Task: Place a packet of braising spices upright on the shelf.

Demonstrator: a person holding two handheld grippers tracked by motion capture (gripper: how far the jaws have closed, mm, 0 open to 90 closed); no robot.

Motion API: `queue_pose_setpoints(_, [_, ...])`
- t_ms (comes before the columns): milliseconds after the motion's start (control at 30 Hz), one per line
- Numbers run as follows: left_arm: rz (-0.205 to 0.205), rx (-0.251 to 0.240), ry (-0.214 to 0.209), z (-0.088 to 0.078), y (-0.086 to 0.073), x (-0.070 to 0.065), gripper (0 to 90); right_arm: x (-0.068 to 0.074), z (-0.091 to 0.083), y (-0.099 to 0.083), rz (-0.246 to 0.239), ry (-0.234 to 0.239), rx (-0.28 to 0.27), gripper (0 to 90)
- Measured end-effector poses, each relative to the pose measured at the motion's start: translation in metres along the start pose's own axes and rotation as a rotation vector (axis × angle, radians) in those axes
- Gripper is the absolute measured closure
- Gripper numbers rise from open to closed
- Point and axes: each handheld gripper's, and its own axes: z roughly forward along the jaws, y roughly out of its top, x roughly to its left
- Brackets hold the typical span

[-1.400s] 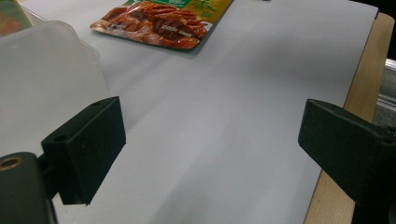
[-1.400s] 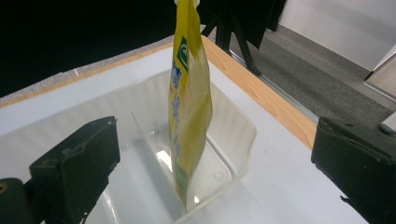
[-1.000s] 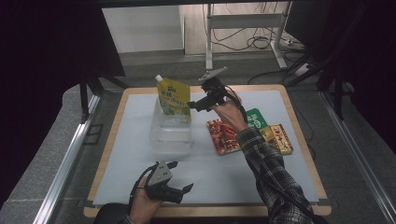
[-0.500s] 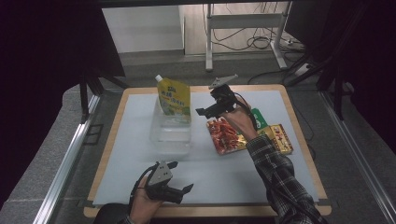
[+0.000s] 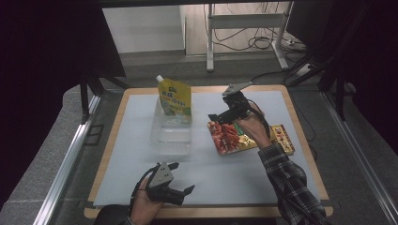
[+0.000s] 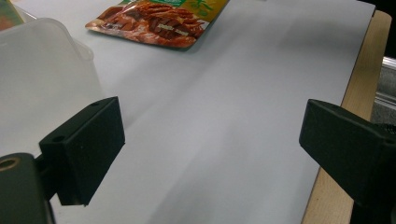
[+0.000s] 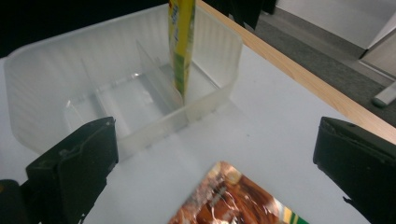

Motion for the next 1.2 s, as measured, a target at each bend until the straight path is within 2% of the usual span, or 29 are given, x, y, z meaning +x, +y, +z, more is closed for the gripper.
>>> queue_pose_setpoints(167, [-0.001,0.001,0.001,0.000,0.000,0.000,6.3,-0.005,-0.009,-0.013,0.025,-0.007,-0.003,0.0])
queue_pose_setpoints(533, [0.002,0.008,0.004,0.001,-0.001,-0.001,6.2,-0.017,-0.027,-0.041,0.078,-0.032,0.030,0.2])
queue_pose_setpoints(633, [0.003,0.007,0.006,0.000,-0.001,-0.001,6.1,-0.018,-0.031,-0.046,0.072,-0.054,0.054,0.2])
queue_pose_setpoints(833, [-0.002,0.004,0.011,-0.001,-0.001,0.002,6.2,-0.020,-0.041,-0.052,0.092,-0.069,0.033,0.2])
queue_pose_setpoints(933, [-0.007,-0.002,0.012,-0.002,-0.002,0.002,6.2,-0.022,-0.045,-0.055,0.115,-0.069,0.023,0.4])
queue_pose_setpoints(1200, [0.000,0.001,0.015,-0.002,-0.002,0.002,6.2,-0.034,-0.048,-0.071,0.155,-0.115,0.047,0.6])
